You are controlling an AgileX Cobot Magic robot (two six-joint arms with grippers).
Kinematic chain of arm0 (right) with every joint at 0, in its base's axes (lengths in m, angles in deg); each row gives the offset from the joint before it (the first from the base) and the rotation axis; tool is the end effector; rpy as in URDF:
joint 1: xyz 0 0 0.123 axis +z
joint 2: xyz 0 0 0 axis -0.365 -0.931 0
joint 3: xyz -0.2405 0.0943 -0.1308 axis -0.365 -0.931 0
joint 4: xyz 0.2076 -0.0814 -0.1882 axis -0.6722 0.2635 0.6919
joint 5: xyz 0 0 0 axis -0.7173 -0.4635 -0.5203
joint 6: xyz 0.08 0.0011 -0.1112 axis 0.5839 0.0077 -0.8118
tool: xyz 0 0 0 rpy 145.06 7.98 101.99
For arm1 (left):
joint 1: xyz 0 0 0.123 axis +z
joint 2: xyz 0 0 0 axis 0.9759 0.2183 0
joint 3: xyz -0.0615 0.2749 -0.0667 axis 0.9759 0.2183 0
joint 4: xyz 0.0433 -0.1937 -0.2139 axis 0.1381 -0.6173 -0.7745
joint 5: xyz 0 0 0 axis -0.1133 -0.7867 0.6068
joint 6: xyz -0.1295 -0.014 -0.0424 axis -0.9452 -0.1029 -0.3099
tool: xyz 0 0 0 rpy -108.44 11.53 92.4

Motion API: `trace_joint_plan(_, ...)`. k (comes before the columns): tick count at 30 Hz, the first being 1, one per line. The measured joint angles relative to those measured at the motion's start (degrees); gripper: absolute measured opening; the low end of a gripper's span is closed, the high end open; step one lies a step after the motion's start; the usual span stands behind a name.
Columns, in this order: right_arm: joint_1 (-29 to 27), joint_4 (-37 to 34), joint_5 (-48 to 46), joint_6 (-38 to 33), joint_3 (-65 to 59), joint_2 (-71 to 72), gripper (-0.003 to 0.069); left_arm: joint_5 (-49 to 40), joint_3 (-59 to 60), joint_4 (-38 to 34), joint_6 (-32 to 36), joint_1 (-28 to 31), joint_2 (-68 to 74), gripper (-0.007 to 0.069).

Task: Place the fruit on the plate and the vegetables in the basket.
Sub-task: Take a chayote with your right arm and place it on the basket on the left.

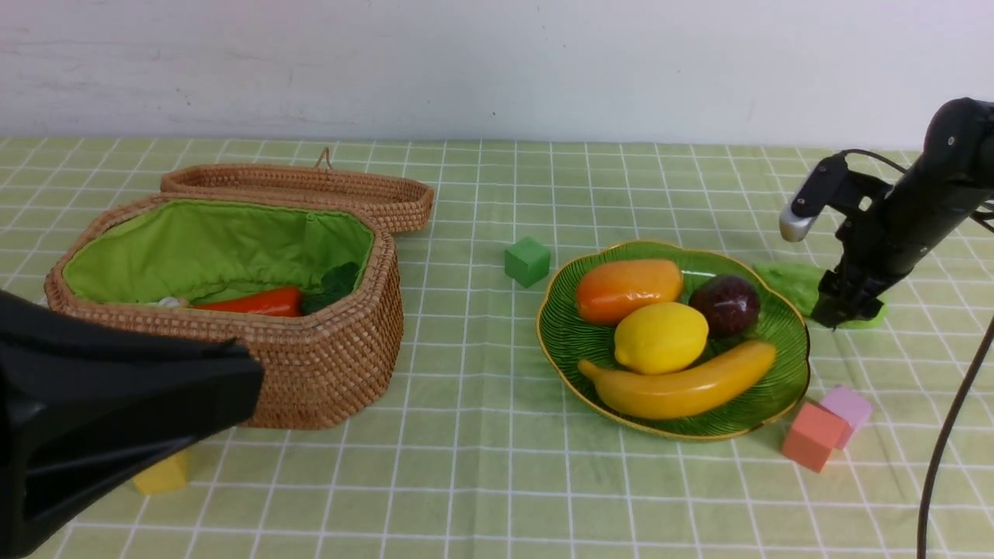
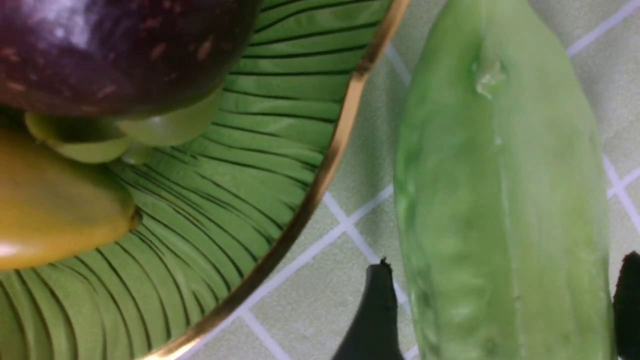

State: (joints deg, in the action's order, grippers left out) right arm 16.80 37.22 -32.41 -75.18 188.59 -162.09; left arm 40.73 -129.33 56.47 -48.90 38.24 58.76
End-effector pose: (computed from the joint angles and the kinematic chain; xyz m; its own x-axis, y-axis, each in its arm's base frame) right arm 0.5415 -0.0273 0.1326 -0.5389 -0.7845 -0.3069 -0.7446 0.6139 -0.2620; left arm 0.1331 -0.1413 0.4031 -0.2405 0.1993 -0.9500 0.7584 0.6495 -0.0557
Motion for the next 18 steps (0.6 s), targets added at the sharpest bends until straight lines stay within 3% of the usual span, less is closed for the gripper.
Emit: trace_joint_plan(18, 0.0, -1.3, -0.2, -0.7, 0.5, -2.5, 0.0554, 2.2, 0.0, -0.8, 0.0, 0.0, 0.0, 0.0018)
